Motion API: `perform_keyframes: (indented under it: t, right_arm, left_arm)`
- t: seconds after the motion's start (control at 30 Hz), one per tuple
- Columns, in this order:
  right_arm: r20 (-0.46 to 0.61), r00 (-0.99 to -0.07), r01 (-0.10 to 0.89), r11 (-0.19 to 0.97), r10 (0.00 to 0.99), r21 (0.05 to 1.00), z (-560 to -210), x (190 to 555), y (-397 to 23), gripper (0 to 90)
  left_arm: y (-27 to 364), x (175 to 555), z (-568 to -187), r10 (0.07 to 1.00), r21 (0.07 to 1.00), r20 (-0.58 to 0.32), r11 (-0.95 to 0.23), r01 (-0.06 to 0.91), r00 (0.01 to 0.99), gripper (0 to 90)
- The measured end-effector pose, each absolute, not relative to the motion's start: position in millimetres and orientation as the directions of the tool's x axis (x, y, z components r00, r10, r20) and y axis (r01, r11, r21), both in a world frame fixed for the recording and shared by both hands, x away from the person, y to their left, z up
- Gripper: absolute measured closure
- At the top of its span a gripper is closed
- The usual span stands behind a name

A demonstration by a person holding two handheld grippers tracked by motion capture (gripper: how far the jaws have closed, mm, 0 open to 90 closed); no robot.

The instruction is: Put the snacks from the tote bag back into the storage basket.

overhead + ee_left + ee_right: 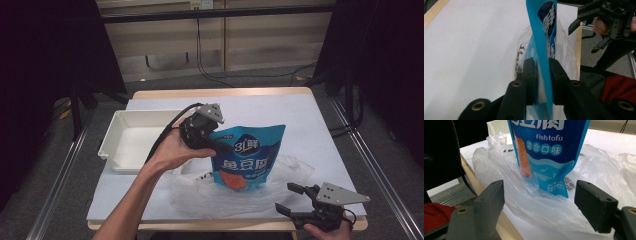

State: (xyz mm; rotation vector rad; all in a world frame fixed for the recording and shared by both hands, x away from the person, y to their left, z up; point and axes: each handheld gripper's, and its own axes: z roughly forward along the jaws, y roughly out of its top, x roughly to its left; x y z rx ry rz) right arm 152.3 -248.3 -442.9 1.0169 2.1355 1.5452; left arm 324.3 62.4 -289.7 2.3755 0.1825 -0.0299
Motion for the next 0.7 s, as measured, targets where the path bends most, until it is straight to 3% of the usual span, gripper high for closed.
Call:
perform_keyframes:
  t: [0.07,0.2,0.37,0.7]
  right_arm:
    - [0.148,-0.699,0.359,0.164,0.699,0.919,-442.9,152.6,-248.1,24.1]
    - [0.147,-0.702,0.356,0.164,0.697,0.920,-442.9,152.8,-247.6,23.9]
    - [0.147,-0.702,0.357,0.165,0.697,0.920,-442.9,152.8,-247.5,23.8]
    - [0.149,-0.702,0.355,0.161,0.696,0.921,-442.9,153.0,-248.2,23.8]
  left_arm:
    - [62.2,325.6,-290.1,0.115,0.683,-0.078,-0.717,0.138,0.990,83.9]
    - [61.7,327.4,-291.8,0.112,0.685,-0.087,-0.715,0.142,0.990,83.1]
    - [59.0,327.1,-293.0,0.107,0.678,-0.090,-0.721,0.139,0.990,89.9]
    - [59.3,330.4,-293.0,0.096,0.679,-0.105,-0.720,0.142,0.990,90.0]
